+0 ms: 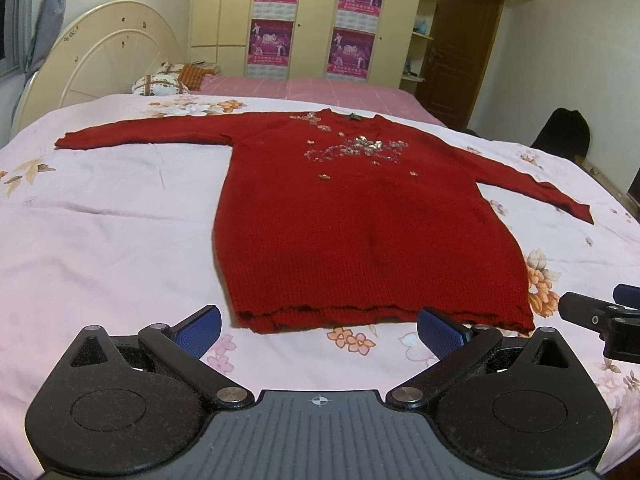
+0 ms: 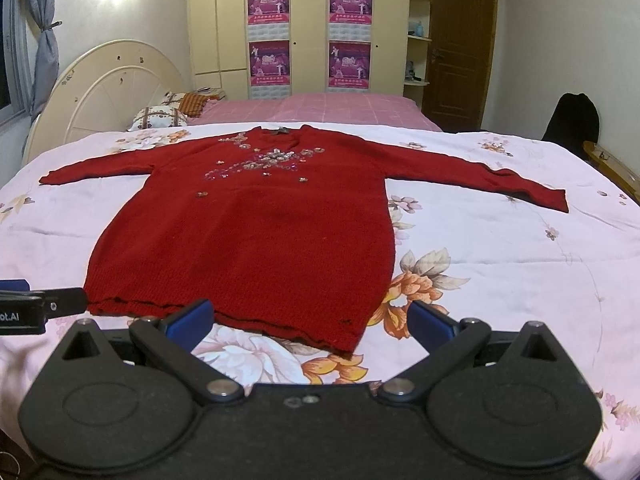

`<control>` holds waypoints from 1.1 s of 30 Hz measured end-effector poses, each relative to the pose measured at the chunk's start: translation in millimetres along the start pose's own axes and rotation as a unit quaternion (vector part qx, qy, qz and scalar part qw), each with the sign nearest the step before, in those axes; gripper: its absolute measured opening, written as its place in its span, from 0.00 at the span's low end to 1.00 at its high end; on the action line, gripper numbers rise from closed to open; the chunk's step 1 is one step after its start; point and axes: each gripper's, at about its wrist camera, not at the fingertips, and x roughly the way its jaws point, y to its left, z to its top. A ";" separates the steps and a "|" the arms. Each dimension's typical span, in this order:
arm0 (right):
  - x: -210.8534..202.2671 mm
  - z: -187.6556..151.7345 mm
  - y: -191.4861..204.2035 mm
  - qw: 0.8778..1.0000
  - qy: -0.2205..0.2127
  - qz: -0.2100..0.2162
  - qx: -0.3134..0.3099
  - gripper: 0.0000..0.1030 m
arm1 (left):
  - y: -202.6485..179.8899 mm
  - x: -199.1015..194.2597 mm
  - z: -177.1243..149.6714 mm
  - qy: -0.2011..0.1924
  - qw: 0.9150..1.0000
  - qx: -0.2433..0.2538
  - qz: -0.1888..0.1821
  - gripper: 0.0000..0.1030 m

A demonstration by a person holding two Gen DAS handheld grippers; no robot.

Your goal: Fold small clothes

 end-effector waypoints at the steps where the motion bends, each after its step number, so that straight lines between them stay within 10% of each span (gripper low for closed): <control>1: -0.1 0.0 -0.1 1.000 0.000 0.000 0.000 0.99 | -0.2 0.1 -0.1 0.000 1.000 0.000 0.000 1.00; 33: 0.9 1.2 0.6 1.000 0.003 -0.001 -0.001 0.99 | -3.7 2.5 -1.8 -0.001 1.000 0.001 0.001 1.00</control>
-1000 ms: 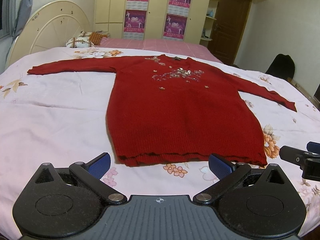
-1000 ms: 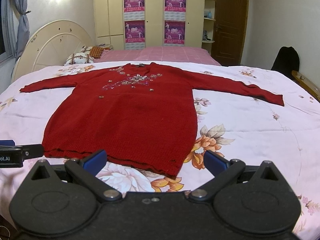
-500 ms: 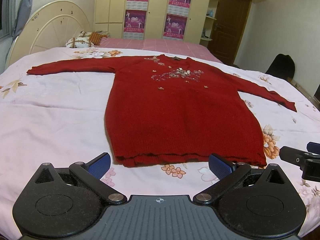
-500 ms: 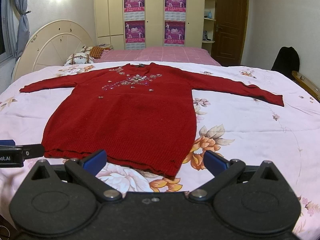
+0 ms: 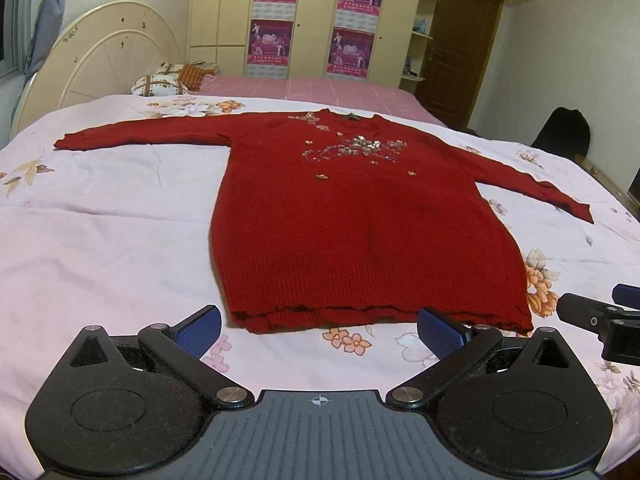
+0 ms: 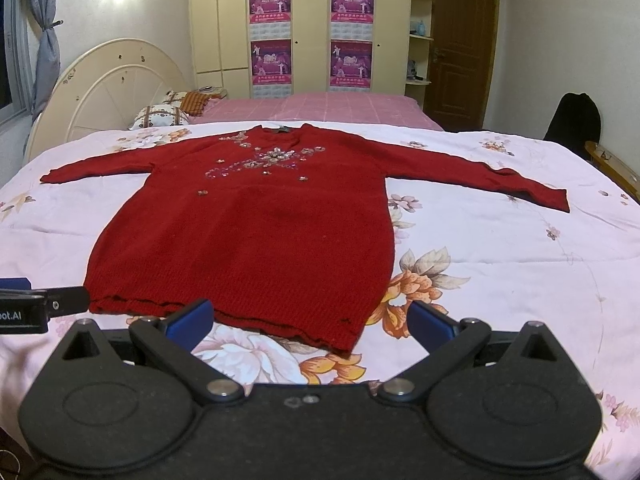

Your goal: Fold small clothes

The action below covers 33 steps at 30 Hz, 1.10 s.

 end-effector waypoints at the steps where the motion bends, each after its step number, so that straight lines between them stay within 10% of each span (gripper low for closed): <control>1: -0.2 -0.1 0.1 1.000 0.000 0.000 0.000 0.99 | -0.3 0.3 -0.1 0.000 1.000 0.000 0.000 1.00; 25: 8.7 2.7 -11.7 0.999 0.002 -0.037 0.038 0.99 | 6.8 2.7 24.3 -0.049 0.998 0.022 0.021 1.00; 33: 20.1 31.5 -82.0 0.984 -0.054 -0.045 0.165 0.99 | 13.8 39.0 70.2 -0.080 0.996 0.047 0.001 1.00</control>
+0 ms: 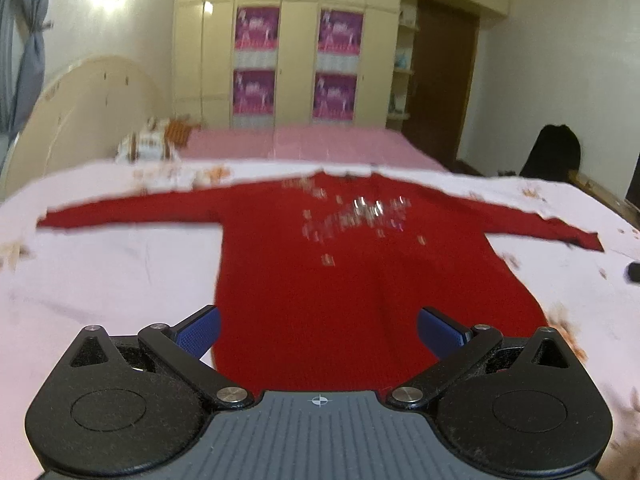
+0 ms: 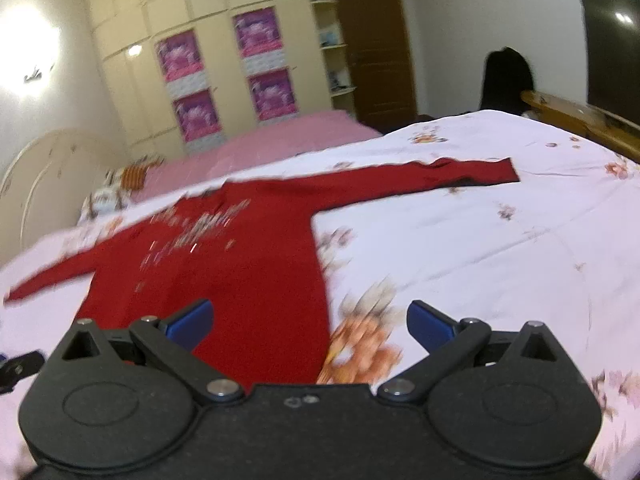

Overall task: Fold small clothes
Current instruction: 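Grasp the sweater sleeve cuff with the right gripper and lift it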

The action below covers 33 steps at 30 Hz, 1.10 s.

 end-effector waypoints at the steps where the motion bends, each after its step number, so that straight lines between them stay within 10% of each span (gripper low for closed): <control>1: 5.1 7.5 -10.1 1.000 -0.006 -0.002 0.013 0.99 | 3.2 6.7 5.5 -0.002 1.000 0.000 -0.001 1.00; 14: 136.6 101.4 -192.2 0.970 -0.048 -0.047 0.235 0.96 | 94.7 150.2 59.9 0.013 0.992 -0.071 0.103 1.00; 16: 164.1 104.2 -216.3 0.959 -0.054 -0.037 0.275 0.81 | 104.1 170.8 57.3 0.029 0.990 -0.076 0.118 1.00; 17: 179.1 103.0 -231.3 0.949 -0.061 -0.026 0.307 0.54 | 106.1 180.6 56.2 0.037 0.989 -0.077 0.122 1.00; 20: 220.7 96.6 -268.0 0.921 -0.044 -0.008 0.386 0.55 | 113.0 209.2 52.3 0.063 0.986 -0.082 0.131 1.00; 33: 307.1 89.3 -299.6 0.878 -0.044 0.016 0.476 0.50 | 134.3 269.4 59.7 0.101 0.982 -0.123 0.103 1.00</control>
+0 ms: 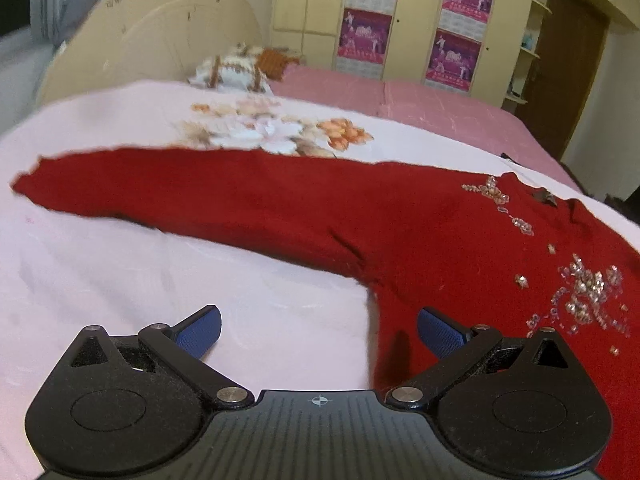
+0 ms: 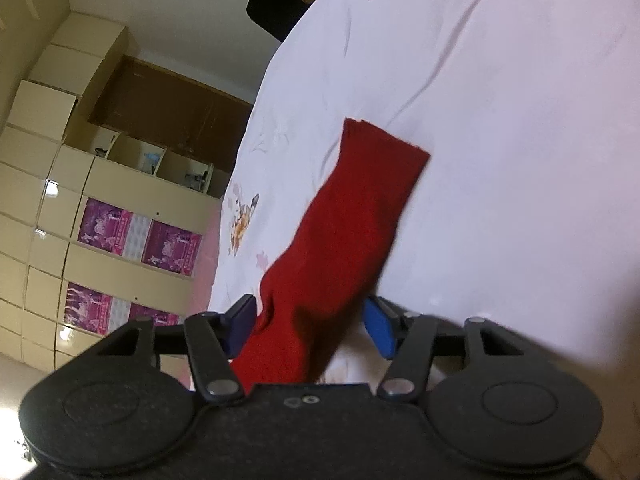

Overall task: Fold small clothes
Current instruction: 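Grasp the sweater sleeve cuff with the right gripper and lift it, then lay the held sleeve across the sweater body and open the right gripper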

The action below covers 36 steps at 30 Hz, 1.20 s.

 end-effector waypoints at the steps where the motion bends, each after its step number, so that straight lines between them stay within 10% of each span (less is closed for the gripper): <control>1: 3.9 0.8 1.0 1.000 -0.002 -0.006 0.000 0.47 | 0.5 4.1 0.2 0.006 1.000 -0.002 0.002 1.00; 6: 10.4 9.4 4.2 0.999 -0.017 -0.047 -0.008 0.07 | -0.3 14.4 -1.7 0.020 0.999 0.034 0.011 1.00; 13: 17.9 -35.6 79.3 0.968 -0.026 -0.115 -0.222 0.06 | 4.9 18.8 -1.2 0.024 0.997 0.068 0.007 1.00; 22: 36.6 -216.2 215.0 0.888 0.064 -0.004 -0.456 0.06 | 32.5 -0.3 -1.7 0.018 1.000 -0.012 -0.009 1.00; 31: 50.8 -421.2 269.0 0.774 0.190 0.085 -0.598 0.06 | 46.6 -24.7 -12.1 0.007 0.997 -0.058 -0.049 1.00; 36: 52.8 -460.7 270.5 0.741 0.217 0.094 -0.629 0.39 | 28.2 -23.7 -4.9 0.009 0.997 -0.054 -0.062 1.00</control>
